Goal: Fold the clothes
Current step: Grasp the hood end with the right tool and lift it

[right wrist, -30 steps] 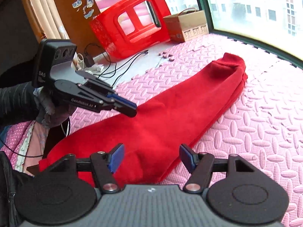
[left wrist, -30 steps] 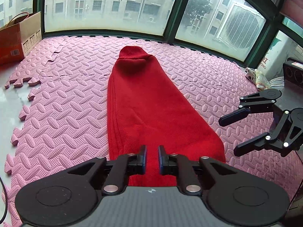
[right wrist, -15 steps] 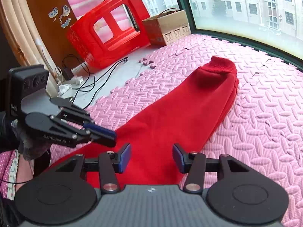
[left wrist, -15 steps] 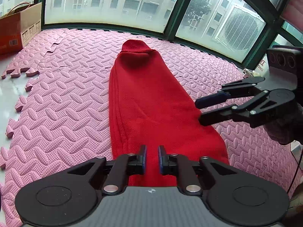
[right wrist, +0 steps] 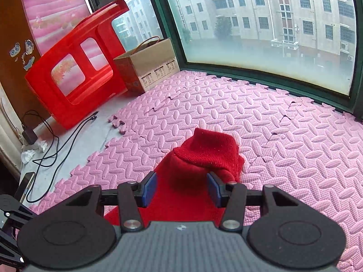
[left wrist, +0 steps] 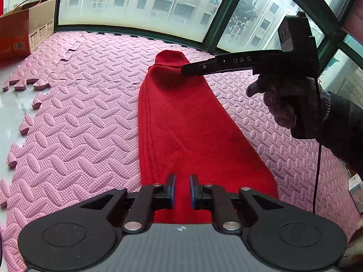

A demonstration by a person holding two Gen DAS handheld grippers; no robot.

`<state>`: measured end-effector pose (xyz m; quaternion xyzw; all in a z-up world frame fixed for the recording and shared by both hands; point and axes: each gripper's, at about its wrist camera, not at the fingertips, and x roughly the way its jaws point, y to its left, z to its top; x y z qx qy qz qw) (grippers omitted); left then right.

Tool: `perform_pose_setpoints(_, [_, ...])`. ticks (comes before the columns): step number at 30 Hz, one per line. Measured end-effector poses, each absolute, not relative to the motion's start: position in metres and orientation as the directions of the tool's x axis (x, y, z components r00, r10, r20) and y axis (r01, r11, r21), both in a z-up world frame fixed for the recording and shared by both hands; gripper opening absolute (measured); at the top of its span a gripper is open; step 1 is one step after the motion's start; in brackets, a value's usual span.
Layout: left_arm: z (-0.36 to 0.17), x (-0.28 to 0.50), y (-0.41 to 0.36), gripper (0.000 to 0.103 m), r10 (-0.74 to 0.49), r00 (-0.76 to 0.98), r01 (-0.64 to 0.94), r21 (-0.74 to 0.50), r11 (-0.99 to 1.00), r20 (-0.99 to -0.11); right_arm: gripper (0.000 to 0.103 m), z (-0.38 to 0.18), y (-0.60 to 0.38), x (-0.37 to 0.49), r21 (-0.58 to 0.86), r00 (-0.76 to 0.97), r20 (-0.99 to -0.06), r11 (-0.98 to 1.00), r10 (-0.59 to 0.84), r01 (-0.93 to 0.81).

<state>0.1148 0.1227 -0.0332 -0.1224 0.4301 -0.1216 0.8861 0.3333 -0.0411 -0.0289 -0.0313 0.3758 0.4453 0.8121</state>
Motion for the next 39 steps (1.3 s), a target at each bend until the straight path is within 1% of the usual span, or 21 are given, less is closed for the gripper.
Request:
perform_pose_setpoints(3, [-0.032, 0.116, 0.118, 0.015, -0.34, 0.596, 0.117, -0.34, 0.933, -0.727, 0.051, -0.03, -0.053, 0.345, 0.309, 0.348, -0.626, 0.631, 0.698, -0.712])
perform_pose_setpoints(6, [-0.034, 0.118, 0.112, 0.017, -0.367, 0.583, 0.124, -0.367, 0.922, -0.725, 0.053, -0.047, -0.053, 0.362, 0.33, 0.332, -0.66, 0.656, 0.674, -0.678])
perform_pose_setpoints(8, [-0.034, 0.119, 0.108, 0.02, -0.38, 0.577, 0.127, -0.379, 0.916, -0.724, 0.053, -0.06, -0.05, 0.371, 0.34, 0.311, -0.679, 0.66, 0.666, -0.67])
perform_pose_setpoints(10, [-0.034, 0.12, 0.106, 0.022, -0.393, 0.569, 0.129, -0.394, 0.91, -0.722, 0.053, -0.069, -0.048, 0.376, 0.361, 0.294, -0.681, 0.657, 0.671, -0.662])
perform_pose_setpoints(12, [-0.035, 0.12, 0.104, 0.022, -0.402, 0.561, 0.128, -0.404, 0.906, -0.724, 0.055, -0.078, -0.048, 0.38, 0.401, 0.277, -0.662, 0.642, 0.696, -0.653])
perform_pose_setpoints(14, [-0.035, 0.12, 0.103, 0.025, -0.411, 0.552, 0.125, -0.416, 0.901, -0.726, 0.051, -0.08, -0.05, 0.383, 0.435, 0.265, -0.644, 0.629, 0.718, -0.644])
perform_pose_setpoints(15, [-0.035, 0.12, 0.103, 0.026, -0.417, 0.548, 0.123, -0.423, 0.898, -0.725, 0.036, -0.079, -0.05, 0.383, 0.451, 0.256, -0.637, 0.621, 0.727, -0.641])
perform_pose_setpoints(16, [-0.035, 0.12, 0.102, 0.027, -0.424, 0.544, 0.123, -0.431, 0.894, -0.724, 0.028, -0.075, -0.051, 0.38, 0.451, 0.258, -0.63, 0.615, 0.733, -0.646])
perform_pose_setpoints(17, [-0.034, 0.119, 0.1, 0.027, -0.436, 0.539, 0.127, -0.441, 0.888, -0.721, 0.027, -0.071, -0.051, 0.378, 0.451, 0.261, -0.622, 0.61, 0.738, -0.652])
perform_pose_setpoints(18, [-0.034, 0.118, 0.099, 0.027, -0.447, 0.535, 0.132, -0.452, 0.882, -0.717, 0.021, -0.067, -0.052, 0.375, 0.451, 0.263, -0.614, 0.604, 0.744, -0.657])
perform_pose_setpoints(19, [-0.033, 0.118, 0.097, 0.027, -0.458, 0.531, 0.139, -0.46, 0.877, -0.713, 0.019, -0.063, -0.052, 0.373, 0.45, 0.265, -0.606, 0.599, 0.75, -0.662])
perform_pose_setpoints(24, [-0.033, 0.12, 0.079, 0.027, -0.496, 0.51, 0.189, -0.47, 0.862, -0.703, 0.016, -0.043, -0.055, 0.36, 0.448, 0.275, -0.566, 0.57, 0.777, -0.689])
perform_pose_setpoints(27, [-0.038, 0.127, 0.072, 0.026, -0.492, 0.505, 0.203, -0.457, 0.866, -0.709, 0.015, -0.031, -0.056, 0.352, 0.445, 0.281, -0.542, 0.553, 0.792, -0.704])
perform_pose_setpoints(32, [-0.053, 0.147, 0.073, 0.025, -0.493, 0.488, 0.172, -0.474, 0.864, -0.721, 0.015, -0.01, -0.059, 0.338, 0.436, 0.284, -0.499, 0.52, 0.819, -0.734])
perform_pose_setpoints(35, [-0.052, 0.149, 0.073, 0.026, -0.497, 0.488, 0.17, -0.481, 0.86, -0.717, 0.015, 0.004, -0.061, 0.324, 0.412, 0.286, -0.485, 0.504, 0.826, -0.759])
perform_pose_setpoints(39, [-0.045, 0.145, 0.071, 0.026, -0.482, 0.515, 0.177, -0.462, 0.869, -0.709, 0.015, 0.019, -0.067, 0.305, 0.398, 0.287, -0.457, 0.483, 0.842, -0.78])
